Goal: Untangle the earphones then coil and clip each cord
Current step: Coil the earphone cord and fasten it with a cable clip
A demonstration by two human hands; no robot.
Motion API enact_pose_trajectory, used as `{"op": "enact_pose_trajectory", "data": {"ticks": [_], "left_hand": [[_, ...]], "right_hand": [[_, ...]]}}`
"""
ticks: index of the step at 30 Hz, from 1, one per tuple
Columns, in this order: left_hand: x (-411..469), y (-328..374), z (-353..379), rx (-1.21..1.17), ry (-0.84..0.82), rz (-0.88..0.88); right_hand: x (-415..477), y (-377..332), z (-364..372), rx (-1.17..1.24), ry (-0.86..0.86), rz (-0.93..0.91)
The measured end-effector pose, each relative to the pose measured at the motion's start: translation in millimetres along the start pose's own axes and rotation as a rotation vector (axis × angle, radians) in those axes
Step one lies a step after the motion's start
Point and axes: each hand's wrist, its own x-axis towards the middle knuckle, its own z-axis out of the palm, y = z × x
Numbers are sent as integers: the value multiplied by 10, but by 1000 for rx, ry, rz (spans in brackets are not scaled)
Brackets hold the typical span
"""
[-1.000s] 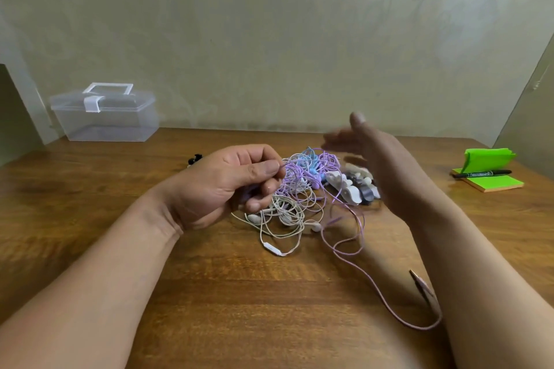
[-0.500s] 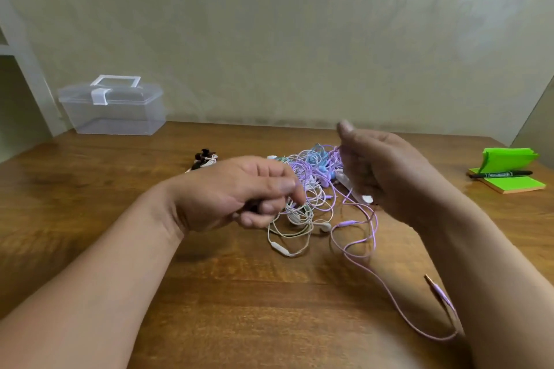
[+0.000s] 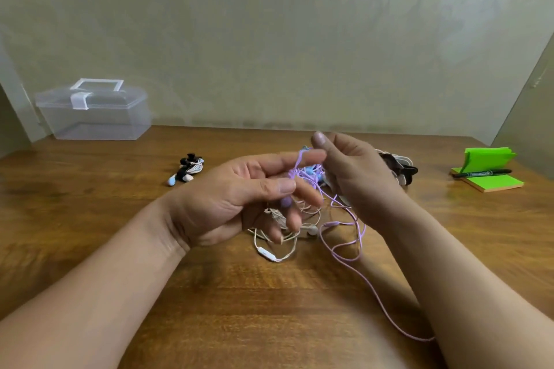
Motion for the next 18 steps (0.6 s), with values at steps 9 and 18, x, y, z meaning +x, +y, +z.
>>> {"op": "enact_pose_trajectory", "data": {"ticks": [9,18], "left_hand": [[102,9,-129,17,332,150],[107,-62,-144,468,407,48]], "right_hand": [[-169,-107,209,-381,-214,-168],[-214,-169,140,-594,-175,-293]]}}
